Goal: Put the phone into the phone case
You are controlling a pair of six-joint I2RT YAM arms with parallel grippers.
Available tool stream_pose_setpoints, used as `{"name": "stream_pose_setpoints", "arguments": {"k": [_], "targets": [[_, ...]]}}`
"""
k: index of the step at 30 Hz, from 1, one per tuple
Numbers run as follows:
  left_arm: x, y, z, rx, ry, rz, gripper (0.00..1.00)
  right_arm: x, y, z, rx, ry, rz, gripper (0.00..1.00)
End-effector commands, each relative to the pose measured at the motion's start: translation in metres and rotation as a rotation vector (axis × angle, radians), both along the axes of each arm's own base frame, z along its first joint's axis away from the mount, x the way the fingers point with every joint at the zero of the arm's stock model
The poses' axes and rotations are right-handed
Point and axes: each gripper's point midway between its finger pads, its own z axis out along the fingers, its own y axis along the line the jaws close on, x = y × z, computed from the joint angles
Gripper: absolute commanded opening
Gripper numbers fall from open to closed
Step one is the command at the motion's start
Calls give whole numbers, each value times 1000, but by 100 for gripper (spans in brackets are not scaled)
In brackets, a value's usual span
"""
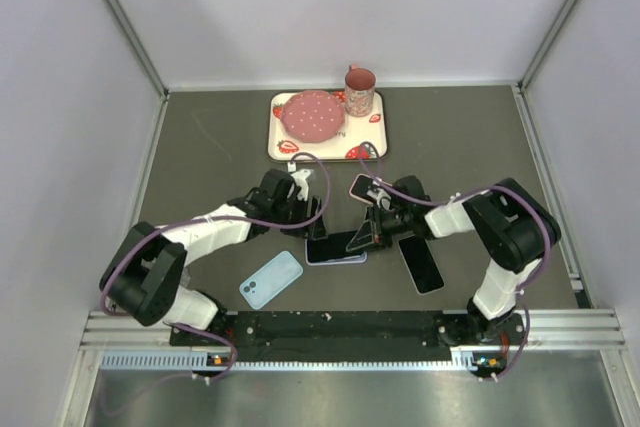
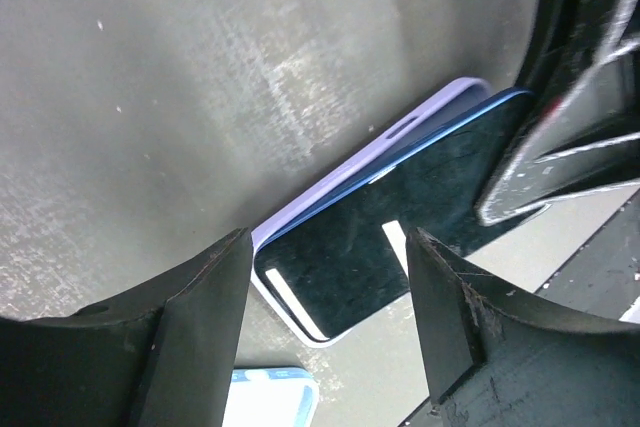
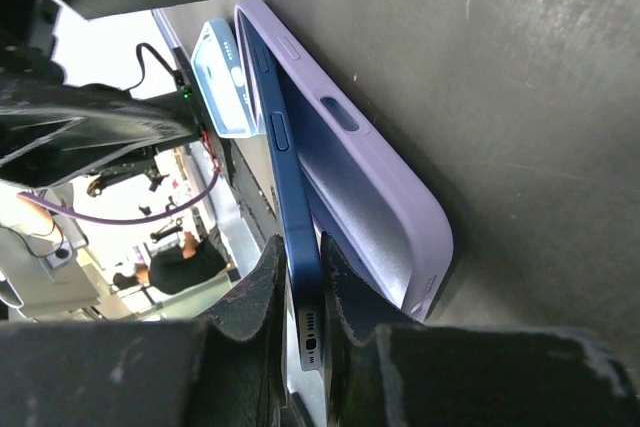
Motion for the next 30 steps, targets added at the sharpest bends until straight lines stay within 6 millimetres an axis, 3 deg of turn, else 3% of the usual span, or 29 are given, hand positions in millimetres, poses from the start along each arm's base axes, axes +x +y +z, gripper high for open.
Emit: {"name": "stream_pose_setpoints", "arguments": {"k": [1, 6, 7, 9, 10, 13, 24, 26, 30], "targets": [[20, -18, 54, -102, -158, -37, 67, -15, -37, -68, -338, 57, -54, 0], [13, -28, 76, -189, -202, -98, 52, -14, -43, -73, -391, 49, -32, 0], [12, -31, 78, -207, -203, -109, 38, -13, -43, -75, -397, 46, -31, 0], [7, -36, 77, -227, -183, -130, 26, -15, -46, -77, -417, 56, -24, 0], [4, -38, 76, -230, -172, -138, 14, -16, -47, -79, -423, 62, -21, 0], [-2, -46, 69, -242, -146, -156, 0, -17, -48, -81, -434, 71, -7, 0], [-27, -79, 41, -267, -52, -213, 0, -16, -64, -94, -543, 50, 39, 4], [-31, -82, 35, -259, -37, -220, 0, -18, -65, -95, -552, 55, 48, 13], [-36, -81, 23, -235, -16, -219, 0, -20, -67, -97, -561, 62, 61, 19]]}}
